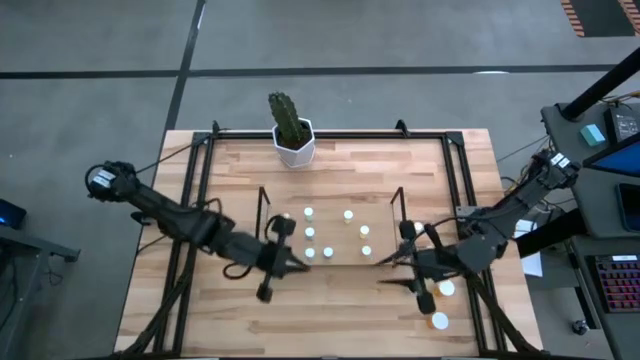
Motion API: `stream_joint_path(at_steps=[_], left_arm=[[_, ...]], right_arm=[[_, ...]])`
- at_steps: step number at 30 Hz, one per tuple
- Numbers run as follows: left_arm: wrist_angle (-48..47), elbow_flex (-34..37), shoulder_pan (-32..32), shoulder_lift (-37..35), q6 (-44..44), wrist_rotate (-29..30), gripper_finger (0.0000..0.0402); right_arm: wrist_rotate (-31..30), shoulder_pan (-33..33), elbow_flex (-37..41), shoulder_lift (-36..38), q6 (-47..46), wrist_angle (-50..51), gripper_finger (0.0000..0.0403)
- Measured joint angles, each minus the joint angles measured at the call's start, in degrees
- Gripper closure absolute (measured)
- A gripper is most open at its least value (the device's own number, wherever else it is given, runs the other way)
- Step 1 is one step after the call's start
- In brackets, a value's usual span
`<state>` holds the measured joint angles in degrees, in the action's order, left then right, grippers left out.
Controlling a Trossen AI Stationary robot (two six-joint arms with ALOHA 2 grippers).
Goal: Pick and place medicine bottles onto shelf by color
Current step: Put the blue pill bottle on the shelf aligned with the other blue pill bottle
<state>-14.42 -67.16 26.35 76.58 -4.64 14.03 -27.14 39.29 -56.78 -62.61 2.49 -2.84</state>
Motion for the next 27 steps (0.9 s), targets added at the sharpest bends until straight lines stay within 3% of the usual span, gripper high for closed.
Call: stream_joint_path(at_steps=[7, 15, 22, 27], left_arm=[[3.0, 0.9, 5.7, 0.1, -3.4, 0.2, 0.0401], [3.3, 0.8, 8.6, -0.1, -3.2, 0.4, 0.0401], [3.5, 0.8, 11.4, -0.2, -3.3, 5.4, 0.0401], [3.4, 0.9, 12.5, -0.2, -3.3, 7.7, 0.0401]], right_arm=[[0.5, 6.8, -17.6, -10.2, -20.3, 21.9, 0.0255], [0.3, 12.9, -37.5, -21.8, -60.1, 58.5, 0.0255], [1.8, 17.1, -37.2, -25.7, -86.7, 74.7, 0.0265], [3.4, 17.1, -31.4, -27.0, -91.8, 76.3, 0.0277]])
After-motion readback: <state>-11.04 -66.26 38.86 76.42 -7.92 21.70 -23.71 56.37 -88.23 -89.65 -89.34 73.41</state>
